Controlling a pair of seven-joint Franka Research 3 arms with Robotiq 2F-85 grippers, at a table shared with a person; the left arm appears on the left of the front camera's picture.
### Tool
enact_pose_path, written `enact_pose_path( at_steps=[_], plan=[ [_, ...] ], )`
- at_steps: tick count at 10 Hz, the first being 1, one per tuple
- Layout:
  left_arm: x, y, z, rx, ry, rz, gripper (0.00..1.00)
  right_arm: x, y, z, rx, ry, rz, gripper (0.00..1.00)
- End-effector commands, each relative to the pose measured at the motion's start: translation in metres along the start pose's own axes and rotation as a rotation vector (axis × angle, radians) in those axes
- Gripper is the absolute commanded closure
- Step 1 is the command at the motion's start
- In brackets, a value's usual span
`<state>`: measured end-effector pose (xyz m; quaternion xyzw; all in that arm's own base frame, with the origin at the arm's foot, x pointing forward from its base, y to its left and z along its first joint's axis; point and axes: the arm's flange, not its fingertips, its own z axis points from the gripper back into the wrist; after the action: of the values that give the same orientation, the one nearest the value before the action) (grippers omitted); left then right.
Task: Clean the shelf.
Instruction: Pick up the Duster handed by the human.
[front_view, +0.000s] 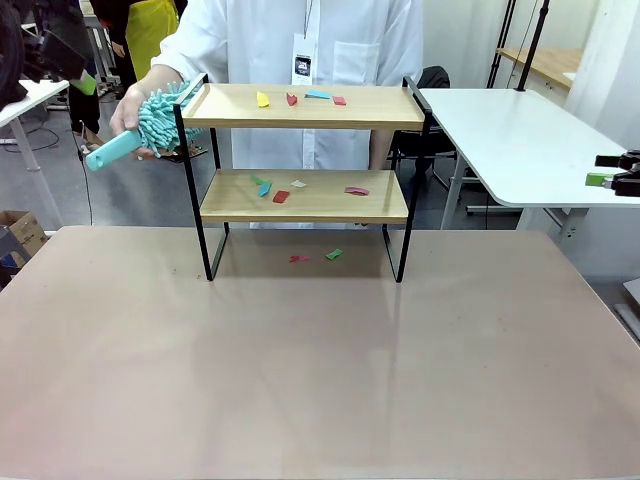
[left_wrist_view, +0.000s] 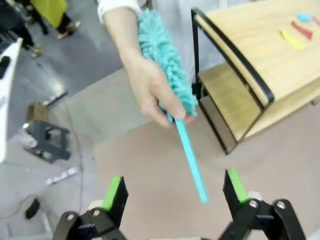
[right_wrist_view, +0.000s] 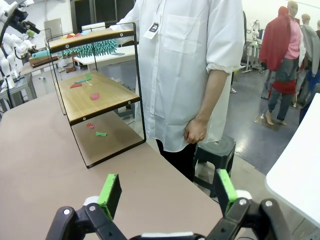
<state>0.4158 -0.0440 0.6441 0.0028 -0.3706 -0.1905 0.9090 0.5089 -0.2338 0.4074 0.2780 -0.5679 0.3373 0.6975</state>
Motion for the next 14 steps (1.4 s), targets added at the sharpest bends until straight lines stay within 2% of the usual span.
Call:
enact_pose_path(
  at_steps=[1, 3, 8, 10, 14],
  plan=[
    [-0.009, -0.03, 0.005, 0.054, 0.111, -0.002, 0.0, 0.003, 0.001, -0.001, -0.001, 0.011, 0.002, 0.0],
    [-0.011, -0.039, -0.014, 0.053, 0.157, 0.035, 0.0, 0.003, 0.001, -0.001, -0.001, 0.011, 0.002, 0.0],
    [-0.024, -0.035, -0.058, 0.094, 0.098, 0.167, 0.0, 0.003, 0.001, -0.001, -0.001, 0.011, 0.002, 0.0],
    [-0.026, -0.032, -0.075, 0.072, 0.13, 0.176, 0.0, 0.003, 0.001, -0.001, -0.001, 0.011, 0.002, 0.0],
    [-0.025, -0.031, -0.086, 0.058, 0.125, 0.174, 0.0, 0.003, 0.001, -0.001, -0.001, 0.011, 0.002, 0.0]
  ],
)
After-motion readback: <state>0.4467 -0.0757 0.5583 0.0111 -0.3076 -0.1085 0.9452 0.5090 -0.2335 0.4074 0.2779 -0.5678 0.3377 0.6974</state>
